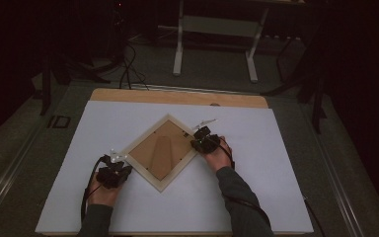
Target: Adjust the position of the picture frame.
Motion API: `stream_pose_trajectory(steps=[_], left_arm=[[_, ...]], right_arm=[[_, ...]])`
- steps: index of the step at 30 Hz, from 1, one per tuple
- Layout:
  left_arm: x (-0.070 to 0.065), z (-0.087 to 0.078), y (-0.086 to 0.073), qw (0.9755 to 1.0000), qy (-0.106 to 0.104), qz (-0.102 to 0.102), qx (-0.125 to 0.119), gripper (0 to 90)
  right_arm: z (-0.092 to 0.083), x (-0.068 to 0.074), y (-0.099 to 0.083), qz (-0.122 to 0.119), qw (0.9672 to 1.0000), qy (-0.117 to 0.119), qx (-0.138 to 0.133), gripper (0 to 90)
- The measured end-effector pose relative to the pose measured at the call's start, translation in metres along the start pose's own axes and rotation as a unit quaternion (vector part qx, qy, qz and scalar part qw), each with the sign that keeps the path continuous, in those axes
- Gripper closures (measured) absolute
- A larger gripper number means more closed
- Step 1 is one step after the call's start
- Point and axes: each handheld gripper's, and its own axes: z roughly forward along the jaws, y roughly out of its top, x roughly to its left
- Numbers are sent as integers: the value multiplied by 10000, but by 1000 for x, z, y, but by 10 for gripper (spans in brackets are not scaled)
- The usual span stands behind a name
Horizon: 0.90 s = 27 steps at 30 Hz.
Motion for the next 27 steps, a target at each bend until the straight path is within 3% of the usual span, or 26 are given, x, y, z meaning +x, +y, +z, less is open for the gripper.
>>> stream_pose_trajectory(steps=[7, 11, 17, 21, 23, 27], left_arm=[[-18, 4, 3, 9994, -234, 264, 11, 899], [-28, 4, 2, 9983, -398, 419, 6, 899], [-46, 1, -2, 9949, -631, 783, -8, 898], [-56, -3, -6, 9930, -903, 754, -70, 899], [-60, -5, -6, 9906, -1099, 794, -153, 900], [-71, -8, -6, 9874, -1190, 1000, -302, 900]], right_arm=[[-10, -3, -11, -63, 9999, -93, 81, 900], [-17, -6, -17, 64, 9999, -62, 140, 900], [-24, -9, -28, 162, 9998, -46, 72, 900], [-28, -15, -33, 228, 9997, -118, 57, 900], [-30, -19, -35, 310, 9994, -116, 53, 900], [-31, -20, -36, 301, 9995, -117, 65, 900]])
